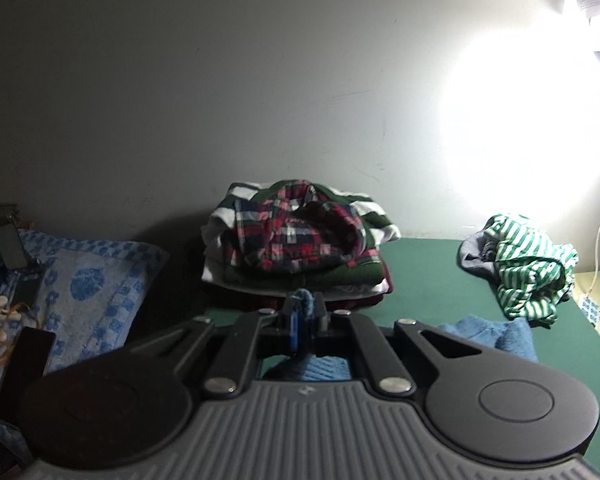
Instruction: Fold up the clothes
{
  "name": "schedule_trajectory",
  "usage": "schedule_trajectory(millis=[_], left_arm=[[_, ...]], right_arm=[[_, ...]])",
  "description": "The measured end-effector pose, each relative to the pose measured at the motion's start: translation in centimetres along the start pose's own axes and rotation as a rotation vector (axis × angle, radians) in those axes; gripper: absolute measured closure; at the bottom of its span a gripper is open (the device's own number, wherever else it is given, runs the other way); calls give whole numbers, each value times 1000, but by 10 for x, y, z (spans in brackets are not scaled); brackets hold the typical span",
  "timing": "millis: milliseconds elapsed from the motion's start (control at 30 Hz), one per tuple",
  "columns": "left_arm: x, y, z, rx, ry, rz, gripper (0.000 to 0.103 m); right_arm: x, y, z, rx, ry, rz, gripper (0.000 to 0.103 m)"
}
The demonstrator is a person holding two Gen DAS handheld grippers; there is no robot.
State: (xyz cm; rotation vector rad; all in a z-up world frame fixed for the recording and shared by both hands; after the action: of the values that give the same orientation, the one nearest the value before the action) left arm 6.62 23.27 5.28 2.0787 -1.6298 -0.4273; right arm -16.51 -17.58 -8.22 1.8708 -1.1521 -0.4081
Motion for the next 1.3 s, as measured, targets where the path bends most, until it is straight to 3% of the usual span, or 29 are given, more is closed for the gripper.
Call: schedule_trajectory(millis=[100, 233, 333, 400, 500, 600, 733, 933, 1133, 1300], left_arm=[[-1, -4, 1, -8, -2, -6, 101], [-3, -10, 2, -20, -5, -14, 101], [-2, -10, 3, -19, -13, -15, 101], [-3, -12, 5, -25, -12, -18, 100], [-3, -14, 9, -39, -8, -21, 101], [-2, -16, 12, -47, -16, -22, 100], [-2, -17, 13, -51, -27, -27, 100], [-1, -16, 14, -51, -33, -26, 100], [2, -15, 15, -40, -39, -22, 100], [6, -20, 14, -37, -38, -29, 100]], right_arm=[[0, -1, 1, -13, 26, -26, 94], [3, 2, -1, -38, 24, -140, 69], [19, 27, -10, 31, -75, -267, 73], [34, 42, -20, 119, -164, -305, 78], [47, 39, -25, 175, -284, -278, 80], [41, 17, -19, 139, -281, -230, 80], [29, -10, -15, 104, -300, -278, 83], [19, -17, -16, 93, -290, -299, 82], [24, 3, -20, 157, -234, -217, 76], [17, -29, -37, 153, -193, -191, 76]])
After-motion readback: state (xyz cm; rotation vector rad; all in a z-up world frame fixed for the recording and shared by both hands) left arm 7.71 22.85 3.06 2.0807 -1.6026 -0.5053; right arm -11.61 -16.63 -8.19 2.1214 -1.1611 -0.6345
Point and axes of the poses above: each gripper's, at about its wrist camera, not at the fingertips, and y roughly against the way its jaws point, x to its right, z to its underside, the point moved 5 cm from there along -y, roughly the way its jaws point, and after that the axes turned 7 degrees about -z, right-handed, at the moved point
